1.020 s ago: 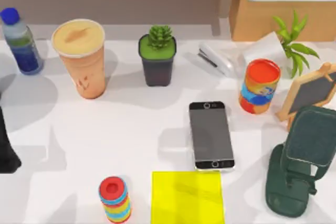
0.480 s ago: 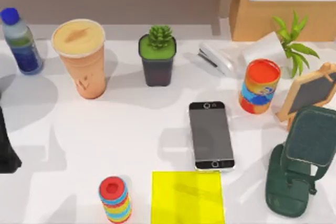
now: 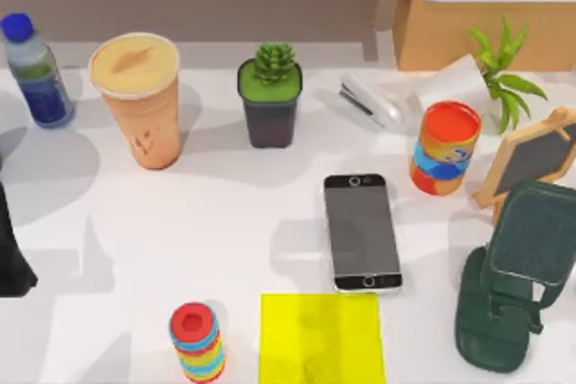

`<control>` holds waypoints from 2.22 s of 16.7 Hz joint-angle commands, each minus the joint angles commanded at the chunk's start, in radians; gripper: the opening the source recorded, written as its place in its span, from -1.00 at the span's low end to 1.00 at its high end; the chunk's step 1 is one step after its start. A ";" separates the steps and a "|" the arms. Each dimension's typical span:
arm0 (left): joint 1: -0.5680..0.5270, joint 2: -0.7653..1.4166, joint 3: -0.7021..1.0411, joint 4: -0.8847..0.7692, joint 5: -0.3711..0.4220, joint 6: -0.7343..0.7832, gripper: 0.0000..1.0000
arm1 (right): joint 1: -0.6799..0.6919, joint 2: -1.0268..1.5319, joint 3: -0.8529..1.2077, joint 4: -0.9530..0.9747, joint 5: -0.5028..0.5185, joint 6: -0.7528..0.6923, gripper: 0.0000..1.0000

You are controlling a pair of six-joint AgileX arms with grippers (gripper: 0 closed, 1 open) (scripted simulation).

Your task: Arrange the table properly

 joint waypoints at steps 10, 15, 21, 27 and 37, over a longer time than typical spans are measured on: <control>0.000 0.000 0.000 0.000 0.000 0.000 1.00 | -0.035 0.359 0.244 -0.221 0.001 -0.125 1.00; 0.000 0.000 0.000 0.000 0.000 0.000 1.00 | -0.032 0.376 0.213 -0.180 0.001 -0.121 1.00; 0.000 0.000 0.000 0.000 0.000 0.000 1.00 | -0.032 0.484 0.068 0.091 0.001 -0.120 1.00; 0.000 0.000 0.000 0.000 0.000 0.000 1.00 | -0.034 0.513 0.032 0.144 0.002 -0.121 1.00; 0.000 0.000 0.000 0.000 0.000 0.000 1.00 | -0.034 0.513 0.032 0.144 0.002 -0.121 -0.51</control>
